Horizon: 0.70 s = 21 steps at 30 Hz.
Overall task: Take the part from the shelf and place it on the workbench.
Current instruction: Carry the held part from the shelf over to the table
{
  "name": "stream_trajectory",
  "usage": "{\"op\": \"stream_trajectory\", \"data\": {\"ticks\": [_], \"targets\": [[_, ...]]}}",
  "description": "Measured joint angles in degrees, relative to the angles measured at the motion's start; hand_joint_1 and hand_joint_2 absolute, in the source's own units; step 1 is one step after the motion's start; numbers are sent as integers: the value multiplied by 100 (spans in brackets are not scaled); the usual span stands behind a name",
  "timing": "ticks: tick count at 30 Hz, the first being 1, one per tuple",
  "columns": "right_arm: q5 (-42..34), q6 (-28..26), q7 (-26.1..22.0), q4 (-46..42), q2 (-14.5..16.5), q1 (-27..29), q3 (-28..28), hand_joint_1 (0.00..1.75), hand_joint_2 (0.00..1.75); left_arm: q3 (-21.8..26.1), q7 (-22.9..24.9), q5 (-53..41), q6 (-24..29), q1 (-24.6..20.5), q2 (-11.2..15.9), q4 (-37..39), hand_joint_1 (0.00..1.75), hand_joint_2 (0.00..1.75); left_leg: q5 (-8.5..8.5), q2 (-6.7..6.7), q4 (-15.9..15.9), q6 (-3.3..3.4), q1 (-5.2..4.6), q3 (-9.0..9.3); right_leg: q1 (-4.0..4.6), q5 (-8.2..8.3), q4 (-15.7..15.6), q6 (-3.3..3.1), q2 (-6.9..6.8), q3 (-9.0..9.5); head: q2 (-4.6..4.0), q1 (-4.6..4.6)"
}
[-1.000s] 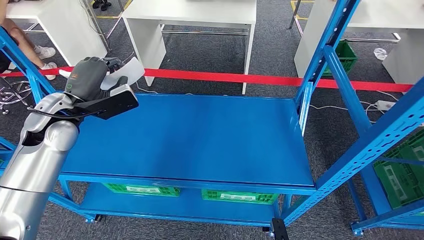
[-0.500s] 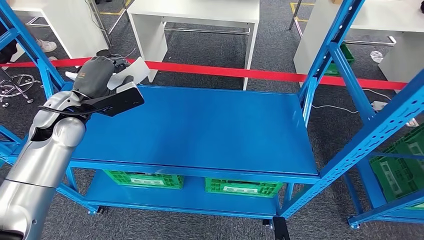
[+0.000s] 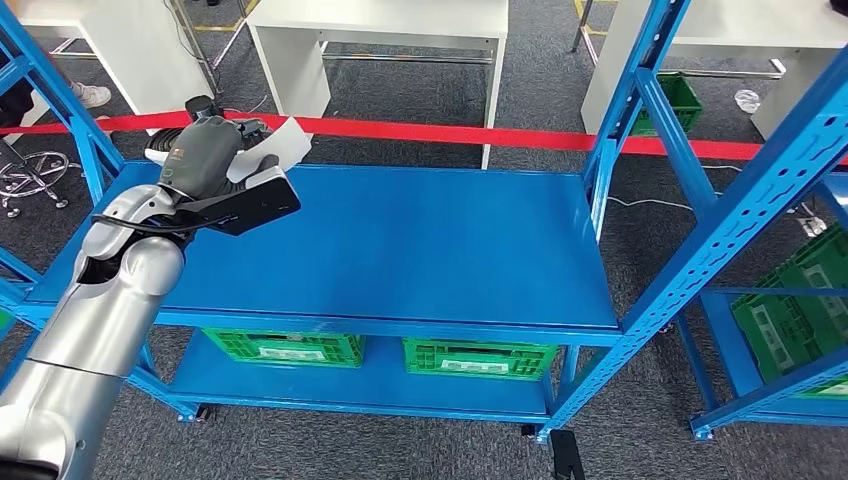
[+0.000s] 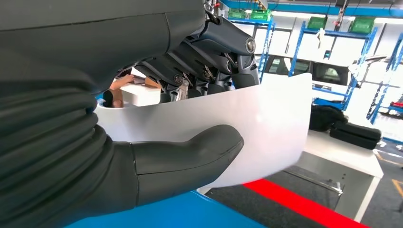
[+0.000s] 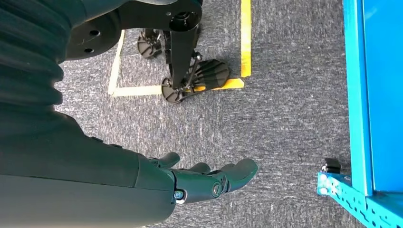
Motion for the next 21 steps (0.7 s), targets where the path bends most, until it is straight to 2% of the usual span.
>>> {"op": "stream_trajectory", "data": {"ticks": [1, 3, 4, 5, 6, 7, 9, 10, 11, 12, 14, 15, 16, 18, 19, 20, 21], "targets": [[-1, 1, 0, 0, -1, -1, -2, 0, 175, -1, -7, 0, 5, -2, -17, 1, 143, 175, 25, -11, -152, 38, -12, 71, 5, 30, -1, 43, 2, -19, 0, 1], [-16, 1, -1, 0, -2, 4, -14, 0, 175, -3, -29, 3, 21, -3, -45, 8, 143, 175, 73, -26, -179, 146, -41, 38, -1, 101, -29, 133, 6, -45, 0, 2], [-31, 1, 0, 0, -2, 7, -25, 0, 175, -4, -42, 9, 26, -5, -58, 11, 143, 175, 111, -19, -190, 197, -41, 17, -13, 102, -29, 167, 7, -59, 0, -1], [-46, 2, 0, 0, -2, 10, -39, 0, 175, -4, -55, 16, 30, -11, -77, 12, 143, 175, 154, -13, -206, 252, -38, -11, -22, 31, 32, 195, 8, -95, 0, 2], [-60, 2, 1, 0, -2, 11, -54, 0, 175, -4, -70, 25, 33, -19, -103, 9, 143, 175, 201, -5, -222, 303, -30, -47, -26, -125, 205, 217, 10, -169, 0, 8], [-72, 3, 1, 0, -2, 9, -69, 0, 175, -5, -83, 34, 35, -30, -131, 4, 143, 175, 244, 1, -227, 341, -27, -94, -29, -359, 507, 232, 10, -285, 0, 15], [-93, 3, 0, 0, -2, 8, -104, 0, 175, -12, -104, 62, 35, -47, -177, -9, 143, 175, 317, 2, -212, 379, -51, -209, -22, -815, 1287, 253, 11, -551, 0, 26], [-105, 3, -2, 0, -2, 8, -122, 0, 175, -16, -110, 78, 33, -52, -191, -15, 143, 175, 349, 3, -198, 386, -65, -265, -17, -923, 1544, 252, 12, -608, 0, 26], [-113, 3, -7, 0, -2, 8, -135, 0, 175, -20, -114, 93, 29, -58, -201, -22, 143, 175, 378, 3, -180, 386, -78, -319, -9, -923, 1592, 241, 11, -557, 0, 26], [-119, 3, -14, 0, -2, 8, -144, 0, 175, -23, -114, 108, 23, -69, -209, -33, 143, 175, 403, 3, -160, 382, -87, -367, 1, -829, 1396, 220, 11, -379, 0, 26], [-129, 4, -26, -1, -3, 1, -157, 0, 175, -24, -112, 130, 10, -116, -226, -67, 143, 175, 445, 2, -119, 358, -98, -446, 34, -619, 598, 147, 11, 184, 0, 25], [-133, 5, -32, -2, -4, -4, -165, 0, 175, -24, -110, 138, 2, -151, -234, -81, 143, 175, 467, 1, -108, 335, -100, -469, 61, -542, 279, 110, 12, 386, 0, 23], [-137, 6, -36, -2, -5, -8, -173, 0, 175, -25, -108, 142, -4, -189, -245, -92, 143, 175, 492, 0, -100, 304, -100, -483, 85, -514, 82, 73, 12, 496, 0, 26], [-137, 17, -42, -2, -5, -15, -185, 0, 175, -27, -97, 148, -20, -252, -264, -97, 143, 175, 558, -1, -119, 230, -100, -497, 114, -459, 15, 13, 11, 477, 0, 34], [-131, 29, -40, -2, -3, -18, -187, 0, 175, -28, -84, 151, -27, -274, -272, -94, 143, 175, 571, -3, -122, 193, -102, -516, 98, -426, -22, -21, 3, 465, 0, 39], [-121, 47, -40, -2, -2, -22, -189, 0, 175, -28, -66, 152, -34, -294, -275, -86, 143, 175, 522, -4, -87, 161, -104, -552, 81, -379, -49, -59, -5, 441, 0, 36], [-110, 68, -37, -2, -2, -25, -190, 0, 175, -29, -47, 152, -41, -313, -275, -74, 143, 175, 392, -6, 36, 131, -103, -613, 63, -323, -78, -95, -15, 409, 0, 27]]}}
